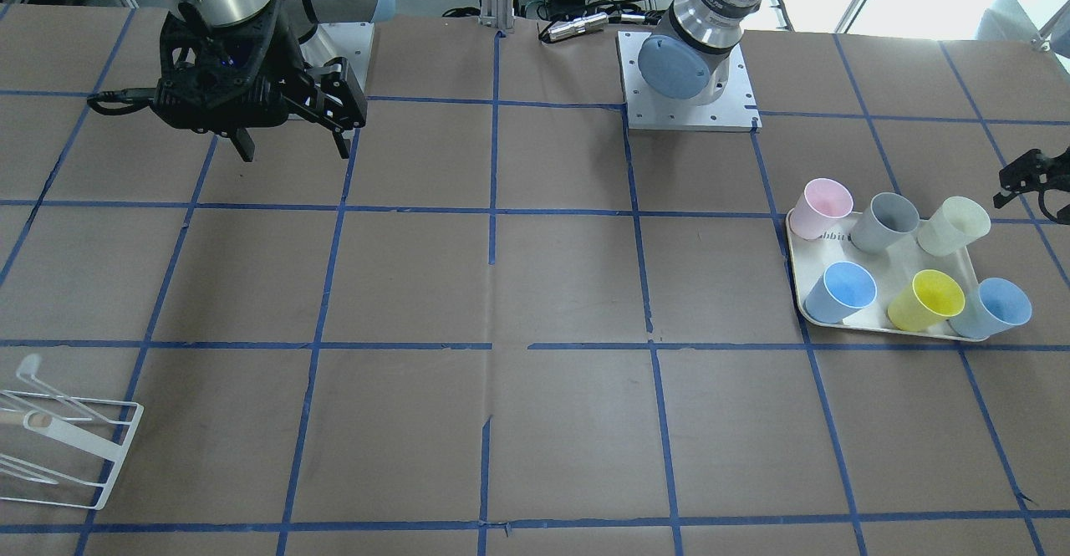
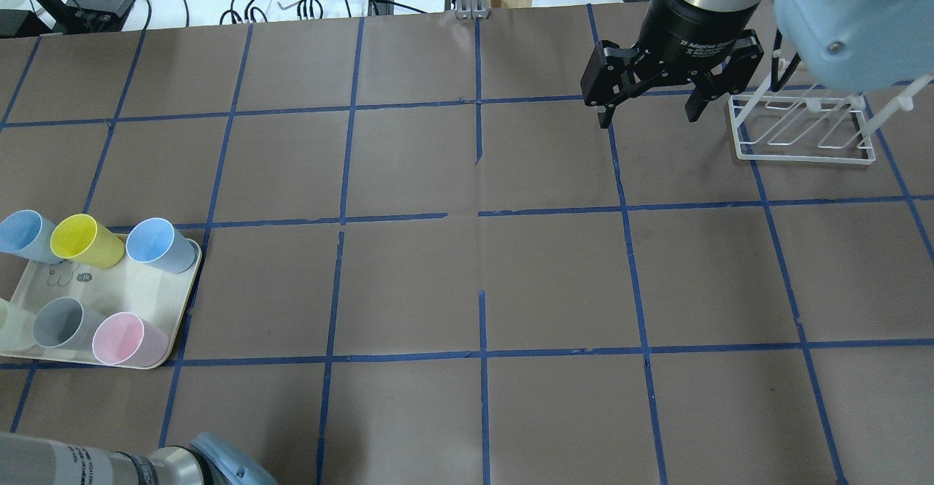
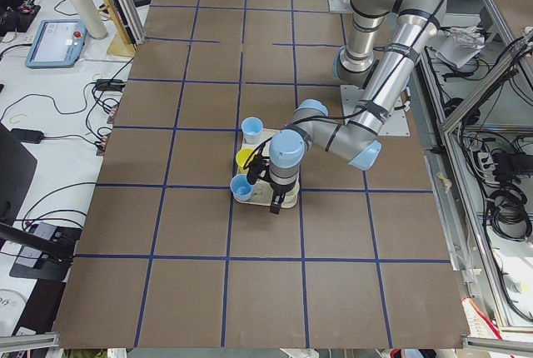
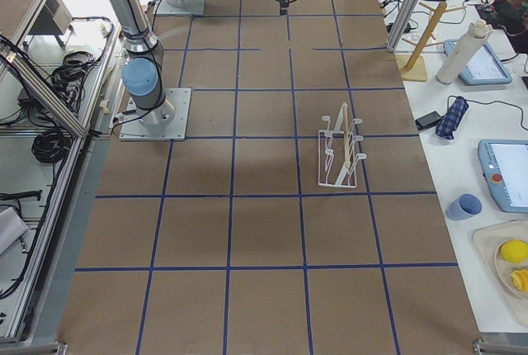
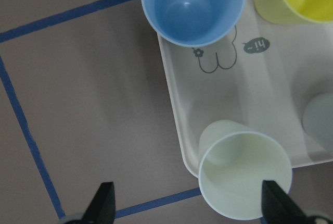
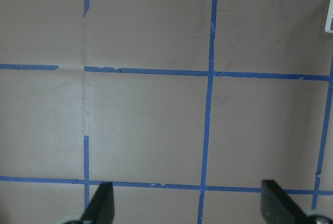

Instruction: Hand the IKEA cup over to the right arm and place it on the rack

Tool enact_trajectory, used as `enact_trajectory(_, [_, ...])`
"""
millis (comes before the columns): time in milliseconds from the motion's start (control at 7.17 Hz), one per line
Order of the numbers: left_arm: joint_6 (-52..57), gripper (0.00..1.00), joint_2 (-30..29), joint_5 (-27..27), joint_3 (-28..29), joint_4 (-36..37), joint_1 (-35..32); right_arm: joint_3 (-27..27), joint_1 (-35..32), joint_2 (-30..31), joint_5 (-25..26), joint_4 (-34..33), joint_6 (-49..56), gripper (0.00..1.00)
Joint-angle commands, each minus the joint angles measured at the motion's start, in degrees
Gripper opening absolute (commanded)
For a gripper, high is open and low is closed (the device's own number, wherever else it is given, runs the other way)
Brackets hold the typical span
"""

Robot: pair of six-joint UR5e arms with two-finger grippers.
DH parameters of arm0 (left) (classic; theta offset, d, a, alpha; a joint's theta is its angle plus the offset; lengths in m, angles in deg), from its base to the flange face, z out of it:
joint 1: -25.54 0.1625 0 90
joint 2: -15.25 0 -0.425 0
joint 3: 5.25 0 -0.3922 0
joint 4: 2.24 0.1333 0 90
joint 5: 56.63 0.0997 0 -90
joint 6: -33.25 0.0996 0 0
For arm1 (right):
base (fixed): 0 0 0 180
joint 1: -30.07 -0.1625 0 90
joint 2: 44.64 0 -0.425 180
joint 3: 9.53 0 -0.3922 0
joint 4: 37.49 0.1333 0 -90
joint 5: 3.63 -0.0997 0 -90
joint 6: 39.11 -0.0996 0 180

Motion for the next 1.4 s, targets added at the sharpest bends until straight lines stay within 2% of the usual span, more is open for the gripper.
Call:
enact_trajectory(0, [-0.3, 1.00, -1.5, 0.0, -0.9, 1.1, 0.3, 0.1, 0.0, -0.2, 0.0, -0.1, -0.1, 1.00])
enact_trajectory(279, [0.0, 0.98, -2.4, 0.1, -2.3, 3.6, 0.7, 0.2, 0.0, 0.1, 0.0, 0.0, -0.1, 1.00])
enact_trajectory(419, [0.1, 0.93, -2.6, 0.0, -2.6, 3.6, 1.0, 0.1, 0.0, 0.0, 0.0, 0.0, 0.0, 1.00])
enact_trajectory(558, [0.2, 0.75, -2.7, 0.1, -2.9, 3.7, 1.1, 0.2, 0.0, 0.0, 0.0, 0.0, 0.0, 1.00])
enact_trajectory(837, [-0.6, 0.47, -2.5, 0.2, -2.9, 3.4, 1.1, 0.2, 0.0, -0.3, 0.2, -0.1, 0.0, 1.00])
enact_trajectory(977, [-0.9, 0.24, -2.5, 0.1, -2.9, 3.0, 1.0, 0.2, 0.0, -0.3, 0.2, -0.1, 0.0, 1.00])
enact_trajectory(1116, [-0.9, 0.09, -2.1, 0.1, -3.0, 2.8, 0.9, 0.2, 0.0, -0.4, 0.1, -0.1, -0.1, 1.00])
enact_trajectory(1256, [-1.0, 0.06, -1.6, -0.1, -3.0, 2.7, 0.8, 0.2, 0.0, -0.5, 0.1, -0.1, -0.2, 1.00])
